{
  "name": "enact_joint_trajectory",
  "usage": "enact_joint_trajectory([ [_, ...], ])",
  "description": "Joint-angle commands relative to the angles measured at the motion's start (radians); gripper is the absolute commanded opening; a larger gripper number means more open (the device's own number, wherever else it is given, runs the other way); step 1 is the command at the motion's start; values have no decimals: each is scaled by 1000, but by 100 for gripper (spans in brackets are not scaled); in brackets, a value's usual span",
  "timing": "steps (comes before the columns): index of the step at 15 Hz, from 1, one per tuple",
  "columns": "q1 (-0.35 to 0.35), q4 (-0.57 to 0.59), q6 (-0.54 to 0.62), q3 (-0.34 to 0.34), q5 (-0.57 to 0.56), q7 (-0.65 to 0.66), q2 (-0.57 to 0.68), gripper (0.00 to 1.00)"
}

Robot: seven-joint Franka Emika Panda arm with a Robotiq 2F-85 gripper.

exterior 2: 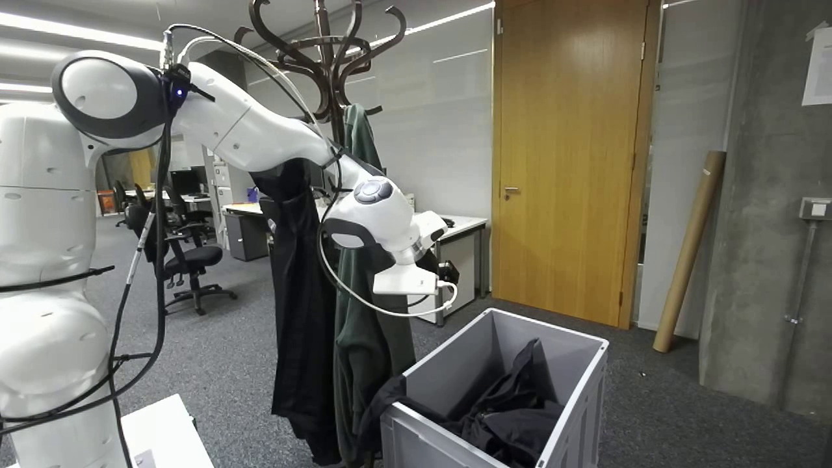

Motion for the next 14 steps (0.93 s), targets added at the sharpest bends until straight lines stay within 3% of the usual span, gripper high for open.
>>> enact_joint_trajectory([
  [1,1,-2,0,2,0,1,-5,100],
  [6,2,1,-6,9,11,-11,-1,100],
  [9,26,-20,50,35,18,3,20,100],
  [14,104,-92,118,23,-105,202,55,100],
])
